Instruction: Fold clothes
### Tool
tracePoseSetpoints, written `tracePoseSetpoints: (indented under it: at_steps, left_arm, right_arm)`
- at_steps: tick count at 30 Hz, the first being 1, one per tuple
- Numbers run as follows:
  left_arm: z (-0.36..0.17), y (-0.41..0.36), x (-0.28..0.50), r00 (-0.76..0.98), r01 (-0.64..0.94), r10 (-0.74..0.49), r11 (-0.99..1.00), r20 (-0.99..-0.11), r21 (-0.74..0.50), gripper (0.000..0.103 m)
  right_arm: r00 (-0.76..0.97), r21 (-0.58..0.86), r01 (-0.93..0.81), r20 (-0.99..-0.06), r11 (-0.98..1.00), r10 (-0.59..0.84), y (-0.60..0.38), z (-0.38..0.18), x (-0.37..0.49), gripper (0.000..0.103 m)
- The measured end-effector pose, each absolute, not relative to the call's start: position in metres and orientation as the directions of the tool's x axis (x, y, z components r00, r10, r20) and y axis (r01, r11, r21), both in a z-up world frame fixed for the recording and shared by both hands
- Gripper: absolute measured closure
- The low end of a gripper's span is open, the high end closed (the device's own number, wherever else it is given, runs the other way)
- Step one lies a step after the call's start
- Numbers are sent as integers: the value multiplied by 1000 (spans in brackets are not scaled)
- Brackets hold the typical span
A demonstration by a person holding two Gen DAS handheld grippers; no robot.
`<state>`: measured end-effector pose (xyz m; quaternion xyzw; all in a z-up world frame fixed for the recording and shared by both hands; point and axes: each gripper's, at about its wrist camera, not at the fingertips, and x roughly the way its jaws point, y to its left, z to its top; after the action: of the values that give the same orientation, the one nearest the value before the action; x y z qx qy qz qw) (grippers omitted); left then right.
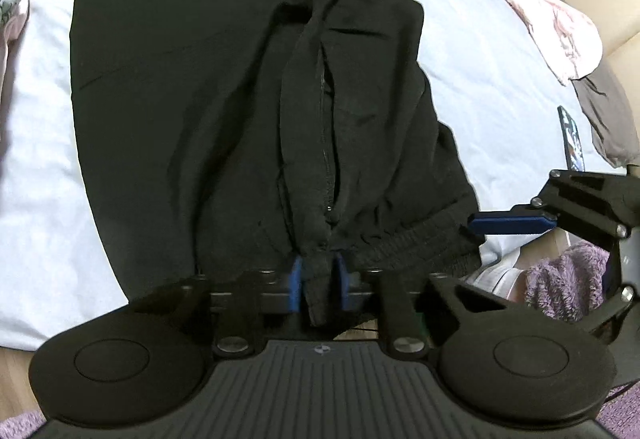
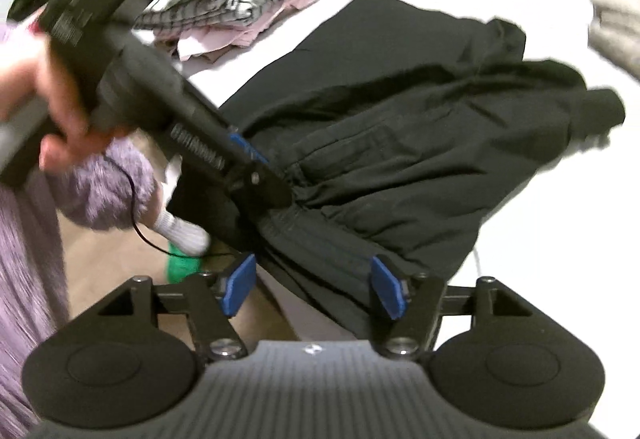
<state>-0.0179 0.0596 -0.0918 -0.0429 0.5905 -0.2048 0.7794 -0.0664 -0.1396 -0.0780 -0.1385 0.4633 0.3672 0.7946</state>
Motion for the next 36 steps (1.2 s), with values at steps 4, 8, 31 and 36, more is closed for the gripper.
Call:
tracePoseSetpoints:
  at_steps: [4,8,31,36]
  left_arm:
    - [-81,75,-18,254,222,-396,912,-882,-346,94]
    - [-72,90,-23,279,180,-422,905,-863,-384,95]
    - [-66,106,-61,281,142,-394,919,-875,-368,96]
    - [-80,101,-66,248,139,-359,932,-900,-334,96]
  right_arm:
    - [375,-6,-749,-829,663,416,-144,-80,-81,31]
    - [402,-68,-761,-830,645,386,-147,-87,-84,31]
    - [379,-144,-836,-849,529,369,-133,-105,-85,97]
    - [367,-137,-844,-853,519,371,-132,-106,-88,97]
